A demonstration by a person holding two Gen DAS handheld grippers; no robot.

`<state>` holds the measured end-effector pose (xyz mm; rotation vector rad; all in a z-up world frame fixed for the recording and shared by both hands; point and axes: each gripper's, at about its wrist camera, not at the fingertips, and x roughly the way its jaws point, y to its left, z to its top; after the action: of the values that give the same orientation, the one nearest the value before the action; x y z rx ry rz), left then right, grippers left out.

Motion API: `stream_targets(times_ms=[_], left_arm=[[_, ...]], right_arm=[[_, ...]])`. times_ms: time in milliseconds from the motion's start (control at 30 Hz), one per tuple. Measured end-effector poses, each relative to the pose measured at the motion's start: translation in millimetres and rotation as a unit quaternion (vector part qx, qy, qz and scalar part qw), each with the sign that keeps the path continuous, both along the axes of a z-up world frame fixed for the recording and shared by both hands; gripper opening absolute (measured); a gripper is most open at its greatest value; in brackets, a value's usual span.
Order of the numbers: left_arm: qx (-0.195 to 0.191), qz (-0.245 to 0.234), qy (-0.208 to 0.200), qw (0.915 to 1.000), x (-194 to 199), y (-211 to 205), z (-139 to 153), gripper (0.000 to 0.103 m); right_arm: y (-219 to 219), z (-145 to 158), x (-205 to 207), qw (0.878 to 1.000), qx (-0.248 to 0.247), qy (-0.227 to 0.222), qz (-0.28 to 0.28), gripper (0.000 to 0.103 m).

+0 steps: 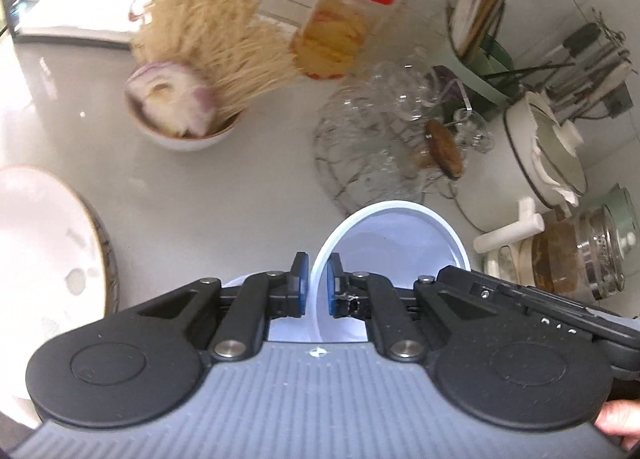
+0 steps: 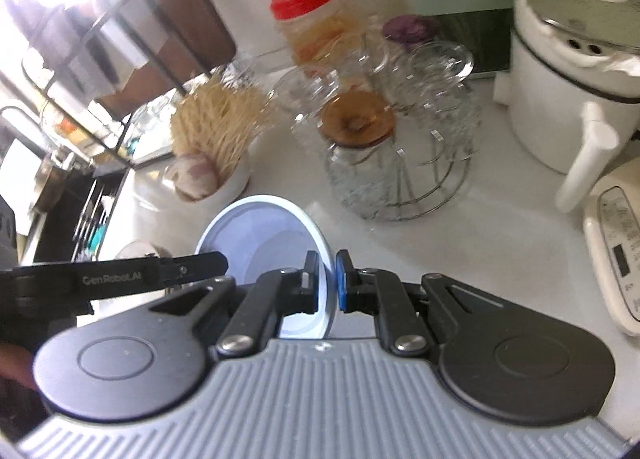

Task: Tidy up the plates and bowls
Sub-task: 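Lift the light blue bowl and carry it toward the plate stack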

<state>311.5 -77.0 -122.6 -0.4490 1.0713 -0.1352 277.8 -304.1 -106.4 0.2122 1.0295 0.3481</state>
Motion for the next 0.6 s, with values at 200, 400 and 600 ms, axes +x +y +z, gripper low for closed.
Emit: stream_targets(times_ms=[200, 400, 600], left_arm=[[0.008, 0.026, 0.017, 0.9995, -20, 16, -17, 0.009], [0.029, 0.04, 0.028, 0.9984, -31, 27, -30, 0.01], [0.038, 0.043, 0.036, 0.9977, -35, 30, -41, 0.01]], right_arm=[[21, -19, -4, 0.999, -0.01, 0.024, 0.031, 0.011], [38, -35, -4, 0.998, -0.005, 0.046, 0.046, 0.014], [43, -46, -4, 0.997, -0.004, 0.05, 0.05, 0.014]])
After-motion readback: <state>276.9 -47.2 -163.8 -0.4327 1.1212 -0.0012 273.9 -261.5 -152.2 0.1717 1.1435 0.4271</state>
